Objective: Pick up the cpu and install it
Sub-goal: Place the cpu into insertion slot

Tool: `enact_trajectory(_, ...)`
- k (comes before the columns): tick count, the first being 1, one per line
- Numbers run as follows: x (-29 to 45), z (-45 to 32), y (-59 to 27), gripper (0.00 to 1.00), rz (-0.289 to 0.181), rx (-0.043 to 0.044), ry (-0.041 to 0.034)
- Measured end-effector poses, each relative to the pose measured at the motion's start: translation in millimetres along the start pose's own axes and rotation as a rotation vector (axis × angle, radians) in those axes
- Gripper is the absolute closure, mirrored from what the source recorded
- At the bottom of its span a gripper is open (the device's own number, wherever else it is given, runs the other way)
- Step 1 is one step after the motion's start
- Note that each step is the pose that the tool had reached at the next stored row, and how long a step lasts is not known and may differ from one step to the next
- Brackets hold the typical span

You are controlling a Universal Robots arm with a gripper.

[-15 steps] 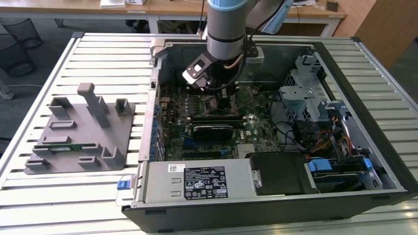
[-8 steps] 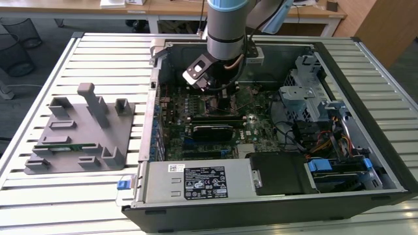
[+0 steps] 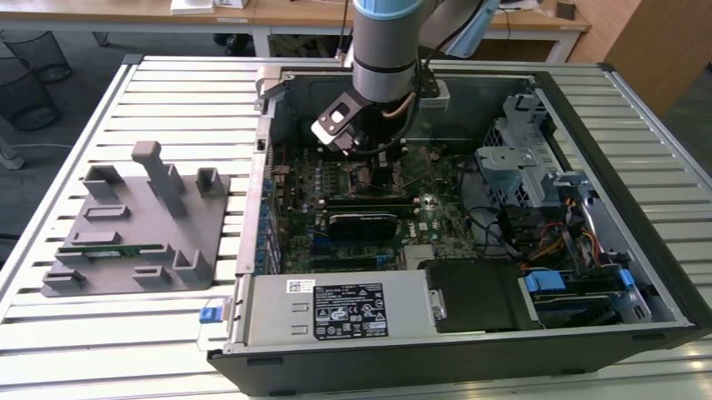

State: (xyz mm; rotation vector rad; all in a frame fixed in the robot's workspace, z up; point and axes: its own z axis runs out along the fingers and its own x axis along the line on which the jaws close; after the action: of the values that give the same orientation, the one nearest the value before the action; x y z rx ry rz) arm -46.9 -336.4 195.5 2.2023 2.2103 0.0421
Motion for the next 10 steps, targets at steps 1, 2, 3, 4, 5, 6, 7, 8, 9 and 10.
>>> enact_trajectory(1,0.0,0.0,0.0,0.47,0.000,0.0000,0.0001)
enact_trajectory(2,0.0,0.0,0.0,0.47,0.000,0.0000,0.0001)
enact_trajectory(3,0.0,-0.2,0.0,0.29,0.000,-0.0001,0.0001)
enact_trajectory(4,0.0,-0.6,0.0,0.29,0.000,-0.0001,0.0002)
enact_trajectory(5,0.0,-1.2,0.1,0.23,0.000,-0.0001,0.0001)
enact_trajectory(6,0.0,-1.8,0.1,0.23,0.000,-0.0001,0.0000)
enact_trajectory(7,0.0,-2.5,0.1,0.23,0.000,-0.0001,0.0001)
enact_trajectory(8,0.0,-3.4,0.1,0.23,0.000,-0.0001,0.0001)
enact_trajectory(9,0.0,-4.2,0.1,0.23,0.000,-0.0001,0.0001)
enact_trajectory(10,0.0,-5.0,0.2,0.23,0.000,0.0000,-0.0001)
